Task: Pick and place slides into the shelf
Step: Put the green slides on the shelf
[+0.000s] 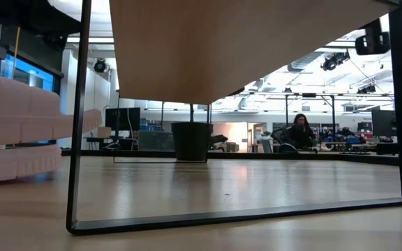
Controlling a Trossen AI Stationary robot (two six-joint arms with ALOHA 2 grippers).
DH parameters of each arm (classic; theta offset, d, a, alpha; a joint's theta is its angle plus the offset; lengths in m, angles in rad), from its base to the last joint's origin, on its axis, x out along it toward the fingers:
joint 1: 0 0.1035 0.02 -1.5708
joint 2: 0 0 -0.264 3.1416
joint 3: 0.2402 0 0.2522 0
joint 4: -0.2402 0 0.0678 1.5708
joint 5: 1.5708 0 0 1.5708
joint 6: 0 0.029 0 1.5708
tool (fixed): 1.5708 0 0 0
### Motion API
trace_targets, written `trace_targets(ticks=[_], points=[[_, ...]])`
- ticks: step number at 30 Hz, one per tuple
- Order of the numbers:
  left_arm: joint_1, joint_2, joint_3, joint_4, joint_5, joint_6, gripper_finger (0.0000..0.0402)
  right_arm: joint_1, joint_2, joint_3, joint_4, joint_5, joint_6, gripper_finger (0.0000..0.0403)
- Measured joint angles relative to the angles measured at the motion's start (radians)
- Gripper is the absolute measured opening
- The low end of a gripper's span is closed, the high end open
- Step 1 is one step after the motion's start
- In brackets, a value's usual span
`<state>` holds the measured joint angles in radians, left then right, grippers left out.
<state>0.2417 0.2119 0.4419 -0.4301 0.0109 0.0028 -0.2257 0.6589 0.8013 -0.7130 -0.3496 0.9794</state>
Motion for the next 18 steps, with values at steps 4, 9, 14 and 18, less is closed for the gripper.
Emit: trace_targets(ticks=[4, 9, 14, 18], points=[[0.000, 0.000, 0.000, 0.000, 0.000, 0.000, 0.0000, 0.081, 0.000, 0.000, -0.025, -0.008, 0.067, 0.0000], [0.000, 0.000, 0.000, 0.000, 0.000, 0.000, 0.0000, 0.195, 0.000, 0.000, -0.028, -0.013, 0.137, 0.0000], [0.000, 0.000, 0.000, 0.000, 0.000, 0.000, 0.0000, 0.293, 0.000, 0.000, -0.049, 0.005, 0.180, 0.0000], [0.000, 0.000, 0.000, -0.009, 0.006, 0.000, 0.0000, 0.364, -0.023, 0.000, -0.082, 0.073, 0.219, 0.0000]])
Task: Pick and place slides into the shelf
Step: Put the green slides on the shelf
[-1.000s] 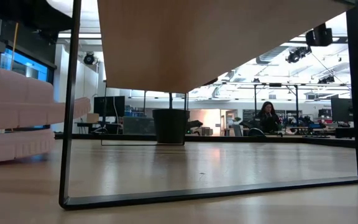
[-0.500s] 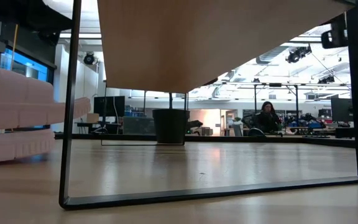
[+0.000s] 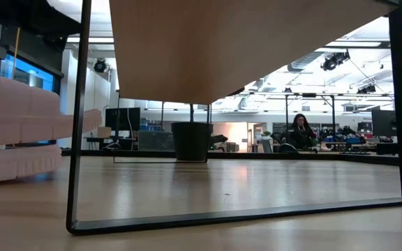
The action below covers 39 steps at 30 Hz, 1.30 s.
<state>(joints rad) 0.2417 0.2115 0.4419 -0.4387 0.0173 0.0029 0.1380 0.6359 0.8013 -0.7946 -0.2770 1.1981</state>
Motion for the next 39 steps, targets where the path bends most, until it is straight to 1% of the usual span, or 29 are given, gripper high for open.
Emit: trace_targets(ticks=[4, 7, 12, 19, 23, 26, 29, 34, 36, 39], points=[[0.000, 0.000, 0.000, -0.017, 0.002, 0.000, 0.0001, 0.071, -0.041, 0.000, -0.030, 0.098, 0.055, 0.0001], [0.000, 0.000, 0.000, -0.018, 0.002, 0.000, 0.0001, 0.124, -0.072, 0.000, -0.046, 0.151, 0.101, 0.0001], [0.000, 0.000, 0.000, -0.019, 0.002, -0.011, 0.0001, 0.211, -0.101, 0.000, -0.092, 0.205, 0.171, 0.0001], [0.000, 0.000, 0.000, -0.020, 0.002, -0.034, 0.0001, 0.317, -0.108, 0.000, -0.133, 0.277, 0.244, 0.0001], [0.000, 0.000, 0.000, -0.020, 0.002, -0.038, 0.0001, 0.373, -0.107, 0.000, -0.188, 0.319, 0.336, 0.0001], [0.000, 0.000, 0.000, -0.020, 0.002, -0.038, 0.0001, 0.405, -0.101, 0.000, -0.192, 0.382, 0.409, 0.0001], [0.000, 0.000, 0.000, -0.020, 0.002, -0.041, 0.0001, 0.427, -0.085, 0.000, -0.224, 0.392, 0.493, 0.0001], [0.000, 0.000, 0.000, -0.020, 0.001, -0.041, 0.0001, 0.474, -0.039, 0.000, -0.279, 0.320, 0.607, 0.0001], [0.000, 0.000, 0.000, -0.021, 0.001, -0.041, 0.0001, 0.494, -0.015, 0.000, -0.278, 0.292, 0.630, 0.0001], [0.000, 0.000, 0.000, -0.021, 0.000, -0.040, 0.0001, 0.526, 0.022, 0.000, -0.260, 0.281, 0.635, 0.0001]])
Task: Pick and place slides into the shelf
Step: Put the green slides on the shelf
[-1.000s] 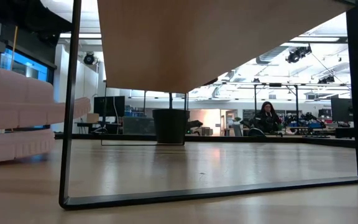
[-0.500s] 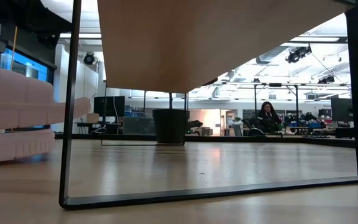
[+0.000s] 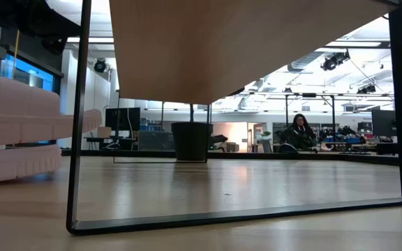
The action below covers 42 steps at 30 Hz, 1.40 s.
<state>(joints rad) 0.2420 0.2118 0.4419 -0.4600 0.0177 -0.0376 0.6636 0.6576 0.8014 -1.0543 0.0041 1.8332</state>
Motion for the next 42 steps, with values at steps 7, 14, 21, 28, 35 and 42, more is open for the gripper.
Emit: trace_targets(ticks=[7, 14, 21, 28, 35, 42], points=[[0.000, 0.000, 0.000, -0.015, -0.003, 0.002, 0.0001, 0.108, 0.036, 0.000, 0.039, -0.021, 0.025, 0.0037], [0.000, 0.000, 0.000, -0.015, 0.000, -0.001, 0.0001, 0.248, 0.038, 0.000, 0.065, 0.129, 0.126, 0.0138], [0.000, 0.000, 0.000, -0.015, 0.001, -0.018, 0.0001, 0.368, 0.077, 0.000, 0.105, 0.234, 0.188, 0.0155], [0.000, 0.000, 0.000, -0.015, 0.009, -0.023, 0.0001, 0.527, 0.140, 0.000, 0.135, 0.392, 0.316, 0.0147], [0.000, 0.000, 0.000, -0.014, 0.009, -0.023, 0.0001, 0.626, 0.205, 0.000, 0.165, 0.522, 0.393, 0.0147], [0.000, 0.000, 0.000, -0.014, 0.009, -0.050, 0.0001, 0.627, 0.188, -0.095, 0.284, 0.569, 0.386, 0.0147]])
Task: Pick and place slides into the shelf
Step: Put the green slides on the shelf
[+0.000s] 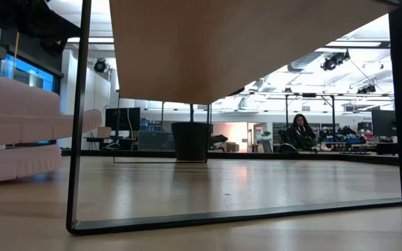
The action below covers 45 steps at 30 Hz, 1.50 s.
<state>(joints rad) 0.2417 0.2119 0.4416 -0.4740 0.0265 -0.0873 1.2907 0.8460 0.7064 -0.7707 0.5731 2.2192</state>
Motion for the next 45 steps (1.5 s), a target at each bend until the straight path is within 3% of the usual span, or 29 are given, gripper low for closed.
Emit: trace_targets(ticks=[7, 16, 34, 45], points=[[0.000, 0.000, 0.000, 0.001, 0.000, -0.051, 0.0001, 0.011, -0.095, -0.167, 0.228, 0.005, -0.058, 0.0147], [0.000, 0.000, 0.000, 0.002, 0.000, -0.079, 0.0001, 0.103, -0.156, -0.199, 0.118, -0.024, 0.006, 0.0147], [0.000, 0.000, 0.000, 0.002, -0.019, -0.101, 0.0001, 0.119, -0.132, -0.199, 0.014, 0.001, 0.024, 0.0147], [0.000, 0.000, 0.000, 0.002, -0.019, -0.103, 0.0001, 0.100, 0.015, -0.199, 0.160, -0.024, 0.024, 0.0147]])
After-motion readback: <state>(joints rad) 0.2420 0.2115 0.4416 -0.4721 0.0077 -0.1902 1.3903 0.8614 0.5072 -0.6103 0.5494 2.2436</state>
